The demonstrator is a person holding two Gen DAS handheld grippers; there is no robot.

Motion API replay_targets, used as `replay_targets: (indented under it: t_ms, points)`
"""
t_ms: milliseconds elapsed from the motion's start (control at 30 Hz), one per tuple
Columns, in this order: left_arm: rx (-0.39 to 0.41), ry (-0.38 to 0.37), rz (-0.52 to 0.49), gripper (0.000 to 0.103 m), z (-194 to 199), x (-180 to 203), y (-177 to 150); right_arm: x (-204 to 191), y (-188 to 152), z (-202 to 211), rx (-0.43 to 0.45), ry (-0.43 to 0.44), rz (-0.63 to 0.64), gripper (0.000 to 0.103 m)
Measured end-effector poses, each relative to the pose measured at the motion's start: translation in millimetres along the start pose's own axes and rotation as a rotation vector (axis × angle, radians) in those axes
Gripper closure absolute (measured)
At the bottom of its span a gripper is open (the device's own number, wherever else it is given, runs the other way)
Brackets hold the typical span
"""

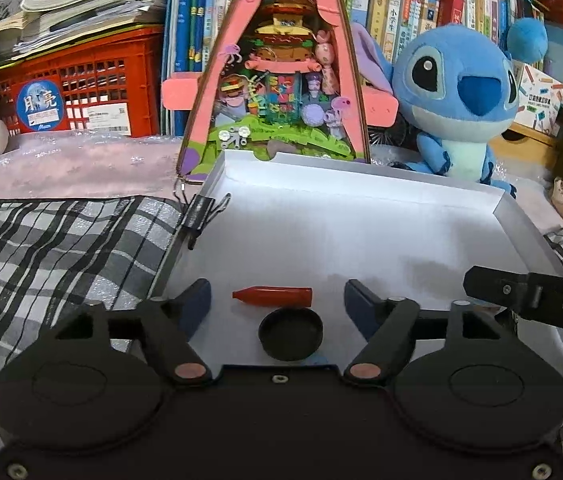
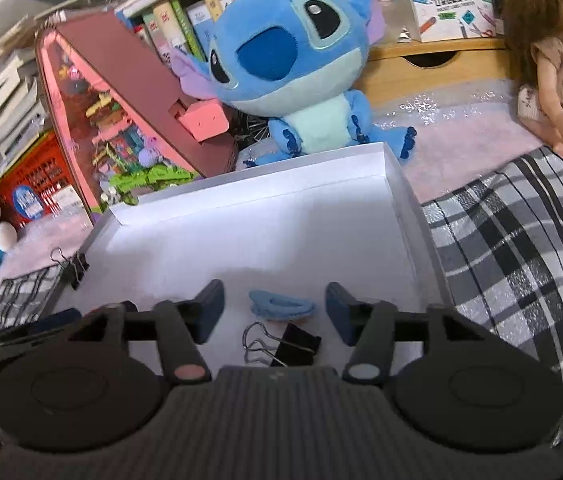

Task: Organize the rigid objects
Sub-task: 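Withdraw both open tools from the box back over the cloth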

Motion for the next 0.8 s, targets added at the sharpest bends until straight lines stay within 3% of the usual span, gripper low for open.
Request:
replay_targets:
  t_ms: [133, 267, 800]
  points:
    - [0.015, -0.005, -0.011, 0.022, 9.4, -2.0, 0.6, 0.0, -0.5, 6.1, 0.009, 0.016, 0.007, 0.026]
    - [0.032, -0.005, -0.022, 0.018, 21.7, -3.7, 1.5, -5.7, -1.3, 16.3, 0.033, 0.026, 0.03, 0.014]
    - [0.093, -0.053, -0.038, 0.008, 86.4, -10.0, -22.9, -12.2, -18.0, 67.3, 0.105, 0.044, 0.156, 0.003]
Point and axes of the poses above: each gripper's, at about its wrist camera, not at the fingertips, and z roughly against the way its jaws point, x to its right, y to its top, the point moved 6 cm from there along -z, roughly the way its jaws point
